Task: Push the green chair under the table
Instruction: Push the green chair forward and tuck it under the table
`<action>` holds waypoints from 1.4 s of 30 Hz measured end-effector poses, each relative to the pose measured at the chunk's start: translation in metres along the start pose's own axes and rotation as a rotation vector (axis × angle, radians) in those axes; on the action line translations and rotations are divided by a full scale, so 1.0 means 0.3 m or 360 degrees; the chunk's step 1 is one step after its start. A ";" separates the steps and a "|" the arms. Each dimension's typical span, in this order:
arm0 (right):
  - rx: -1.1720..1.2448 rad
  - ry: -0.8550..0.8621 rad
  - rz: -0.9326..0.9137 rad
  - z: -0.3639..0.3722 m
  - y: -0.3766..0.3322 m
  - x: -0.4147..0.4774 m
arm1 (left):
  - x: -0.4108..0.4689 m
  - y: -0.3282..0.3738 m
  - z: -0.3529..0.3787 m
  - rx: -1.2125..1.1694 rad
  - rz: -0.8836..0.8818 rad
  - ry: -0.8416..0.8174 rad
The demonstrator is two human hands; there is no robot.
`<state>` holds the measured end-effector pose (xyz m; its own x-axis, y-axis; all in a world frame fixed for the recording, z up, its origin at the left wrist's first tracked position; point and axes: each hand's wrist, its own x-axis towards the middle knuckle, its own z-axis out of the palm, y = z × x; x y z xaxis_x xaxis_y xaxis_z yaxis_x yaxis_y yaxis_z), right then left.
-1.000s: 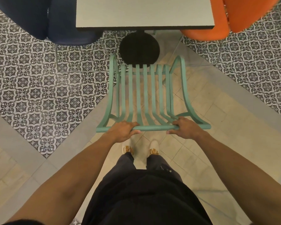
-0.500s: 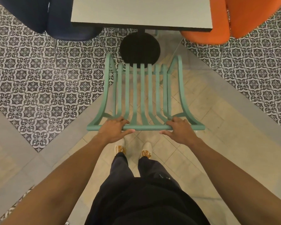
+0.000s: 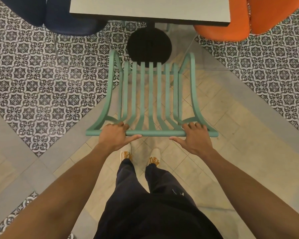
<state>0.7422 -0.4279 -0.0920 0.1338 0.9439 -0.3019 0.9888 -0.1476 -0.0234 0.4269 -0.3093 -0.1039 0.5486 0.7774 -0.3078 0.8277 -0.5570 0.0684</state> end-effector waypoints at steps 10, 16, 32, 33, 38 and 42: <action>-0.0051 -0.0055 0.0001 -0.018 0.006 0.028 | 0.026 -0.006 -0.009 0.0135 0.0066 0.0106; -0.0055 -0.0094 0.0014 -0.043 0.005 0.056 | 0.049 -0.011 -0.027 0.0165 0.0091 0.0141; -0.0095 -0.0117 0.0014 -0.100 0.025 0.157 | 0.156 -0.029 -0.052 0.0110 0.0087 0.0131; -0.0092 -0.0110 0.0016 -0.106 0.027 0.166 | 0.169 -0.032 -0.056 0.0091 0.0080 0.0120; -0.0096 -0.0106 0.0024 -0.128 0.044 0.207 | 0.221 -0.037 -0.075 0.0095 0.0086 0.0102; -0.0099 -0.0109 0.0034 -0.139 0.049 0.243 | 0.258 -0.049 -0.087 0.0126 0.0088 0.0121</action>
<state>0.7691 -0.3489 -0.0748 0.1522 0.9180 -0.3661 0.9882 -0.1469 0.0425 0.4602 -0.2333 -0.1040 0.6031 0.7630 -0.2327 0.7856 -0.6187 0.0074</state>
